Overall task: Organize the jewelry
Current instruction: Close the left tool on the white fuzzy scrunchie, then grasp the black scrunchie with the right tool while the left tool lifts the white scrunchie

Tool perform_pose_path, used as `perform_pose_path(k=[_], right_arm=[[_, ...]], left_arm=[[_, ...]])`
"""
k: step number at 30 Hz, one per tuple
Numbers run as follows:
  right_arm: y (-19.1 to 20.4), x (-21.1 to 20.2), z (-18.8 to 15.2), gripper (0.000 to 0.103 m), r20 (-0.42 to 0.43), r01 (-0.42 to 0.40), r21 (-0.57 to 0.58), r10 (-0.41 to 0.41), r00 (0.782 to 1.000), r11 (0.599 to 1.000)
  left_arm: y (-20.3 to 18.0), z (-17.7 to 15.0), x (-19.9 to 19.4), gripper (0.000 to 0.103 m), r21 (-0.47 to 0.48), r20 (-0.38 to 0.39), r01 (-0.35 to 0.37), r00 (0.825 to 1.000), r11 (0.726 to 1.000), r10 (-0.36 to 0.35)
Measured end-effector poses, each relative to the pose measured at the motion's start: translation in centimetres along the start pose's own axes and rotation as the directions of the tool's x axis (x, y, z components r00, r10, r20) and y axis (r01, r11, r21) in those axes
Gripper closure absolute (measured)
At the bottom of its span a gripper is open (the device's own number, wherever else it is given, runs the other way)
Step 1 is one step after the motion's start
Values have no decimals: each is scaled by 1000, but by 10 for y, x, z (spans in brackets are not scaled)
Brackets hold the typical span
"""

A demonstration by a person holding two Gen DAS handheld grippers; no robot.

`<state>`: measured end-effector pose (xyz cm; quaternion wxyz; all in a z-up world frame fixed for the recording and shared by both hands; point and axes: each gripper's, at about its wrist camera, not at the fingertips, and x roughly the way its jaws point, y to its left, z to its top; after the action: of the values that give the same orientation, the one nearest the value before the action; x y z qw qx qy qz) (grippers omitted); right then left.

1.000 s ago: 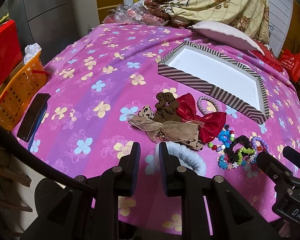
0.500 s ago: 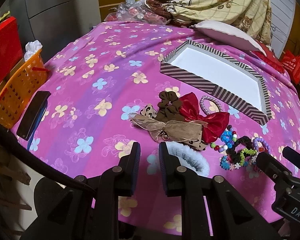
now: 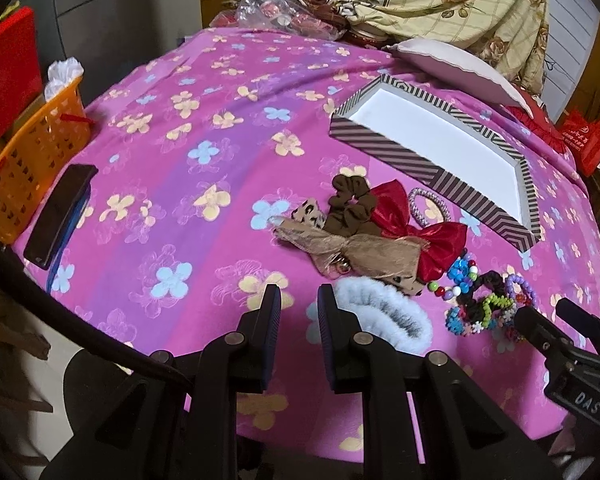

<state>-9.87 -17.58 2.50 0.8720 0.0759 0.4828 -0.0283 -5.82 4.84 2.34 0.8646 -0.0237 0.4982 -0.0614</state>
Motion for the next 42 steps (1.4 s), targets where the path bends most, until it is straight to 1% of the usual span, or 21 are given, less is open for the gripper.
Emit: perform_pose_path(k=[1, 2, 3, 4, 7, 9, 13, 17, 19, 24, 27, 30, 32, 33, 35, 38, 39, 42], right_arm=[[-1, 1, 0, 9, -3, -4, 0, 4, 1000, 1000], [-2, 2, 0, 9, -5, -7, 0, 7, 1000, 1000], [-3, 2, 0, 9, -6, -10, 0, 10, 1000, 1000], [-4, 3, 0, 9, -7, -11, 1, 11, 1000, 1000], [-5, 4, 0, 9, -9, -10, 2, 10, 1000, 1000], [-6, 5, 0, 9, -12, -14, 3, 14, 1000, 1000], [-13, 4, 1, 9, -15, -21, 9, 21, 1000, 1000], [-21, 3, 0, 9, -21, -48, 15, 48, 999, 999], [-24, 4, -2, 9, -30, -45, 1, 45, 999, 999], [-34, 17, -8, 9, -56, -36, -1, 35, 998, 999], [-40, 22, -6, 10, -55, -31, -3, 31, 998, 1000], [-45, 24, 3, 17, -40, -35, -22, 34, 999, 999], [-47, 26, 10, 24, -37, -42, -31, 41, 998, 999], [-48, 28, 13, 25, -39, -46, -39, 45, 998, 998], [-47, 38, 20, 32, -61, -66, -76, 62, 996, 995], [-40, 52, 25, 37, -110, -104, -134, 90, 990, 986], [-38, 57, 27, 38, -126, -107, -152, 89, 988, 983], [-35, 71, 31, 47, -156, -113, -187, 84, 984, 976]], left_arm=[[4, 0, 1, 71, -11, -12, 19, 1000, 1000, -19], [7, -1, 3, 68, -25, -22, 41, 999, 999, -42], [12, -1, 4, 62, -46, -32, 75, 997, 996, -77], [14, -2, 5, 61, -59, -39, 96, 994, 994, -98], [16, -3, 8, 59, -78, -53, 130, 990, 988, -134], [14, -4, 10, 56, -92, -63, 156, 985, 983, -162], [3, -3, 17, 54, -106, -85, 191, 976, 976, -201], [-8, -2, 27, 53, -114, -111, 207, 969, 972, -220], [-13, -2, 33, 53, -118, -129, 216, 964, 969, -231], [-23, -4, 43, 52, -97, -154, 194, 966, 976, -207], [-22, -3, 47, 52, -111, -160, 191, 965, 975, -207], [-20, -4, 54, 52, -118, -174, 187, 963, 975, -206], [-21, -5, 59, 52, -109, -190, 177, 962, 978, -195], [-21, -6, 61, 55, -105, -197, 173, 962, 979, -191], [-21, -7, 65, 60, -100, -208, 162, 962, 982, -180], [-20, -5, 66, 64, -88, -208, 158, 963, 984, -173], [-21, -5, 67, 66, -84, -208, 157, 963, 984, -171], [-22, -4, 67, 69, -68, -206, 151, 965, 986, -162]])
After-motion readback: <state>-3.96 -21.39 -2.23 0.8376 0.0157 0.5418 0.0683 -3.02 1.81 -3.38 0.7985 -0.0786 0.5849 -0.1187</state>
